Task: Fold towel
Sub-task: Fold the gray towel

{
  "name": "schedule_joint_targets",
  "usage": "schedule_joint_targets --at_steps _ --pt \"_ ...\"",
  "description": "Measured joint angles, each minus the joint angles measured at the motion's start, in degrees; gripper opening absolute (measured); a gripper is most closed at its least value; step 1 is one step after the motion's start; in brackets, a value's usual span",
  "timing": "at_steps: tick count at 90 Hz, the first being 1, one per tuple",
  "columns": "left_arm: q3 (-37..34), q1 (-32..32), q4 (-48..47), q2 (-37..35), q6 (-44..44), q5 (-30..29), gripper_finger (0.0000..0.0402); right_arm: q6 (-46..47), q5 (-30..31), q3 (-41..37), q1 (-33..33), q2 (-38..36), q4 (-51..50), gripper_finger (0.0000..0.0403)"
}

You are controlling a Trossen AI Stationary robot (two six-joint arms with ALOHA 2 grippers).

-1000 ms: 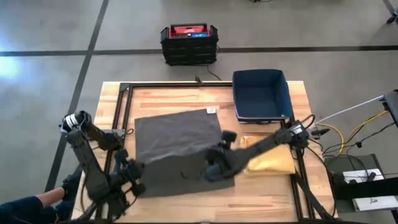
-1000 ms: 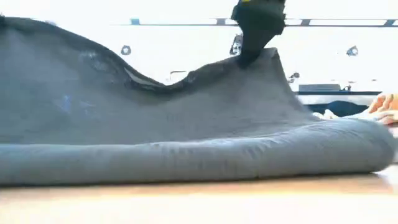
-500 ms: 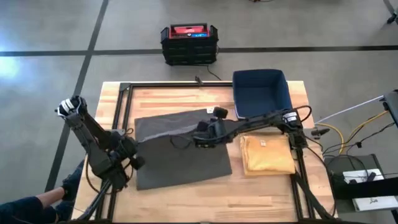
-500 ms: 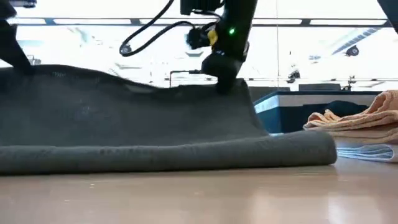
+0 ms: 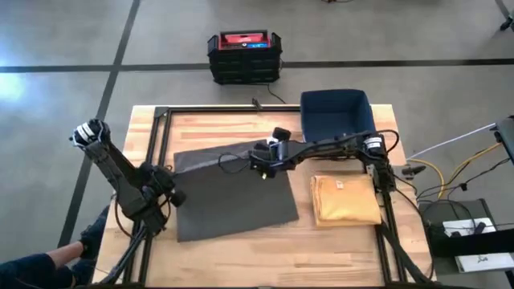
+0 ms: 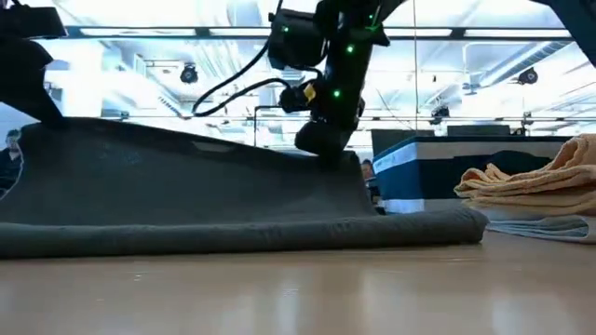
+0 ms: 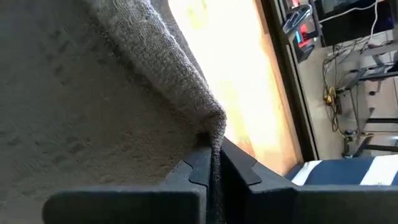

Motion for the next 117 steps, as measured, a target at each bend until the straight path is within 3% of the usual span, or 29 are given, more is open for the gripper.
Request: schedule_joint_targets --at_steps 19,49,79,92,117 --pt "-1.2 1.9 1.1 -0.8 0.1 -1.8 0.0000 -1.2 -0.2 -0.1 -1.9 0.1 1.3 0.0000" --pt "-1.7 2.5 1.7 -0.7 0.1 -2.3 0.0000 1.2 -5.7 -0.2 -3.8 0.1 1.9 0.0004" --pt "-3.1 4.8 1.7 -0.8 2.0 -5.7 0.0014 0.2 -5.5 -0.2 -4.8 0.1 3.3 0.0090" --pt "-2.4 6.1 2.4 -1.5 4.0 -6.5 0.0059 0.2 -5.5 -0.2 -5.2 0.1 4.2 0.0154" --pt "0.7 7.4 1.2 -4.4 8.8 -7.8 0.0209 -0.7 -5.4 -0.3 -6.5 -0.7 3.6 0.0249"
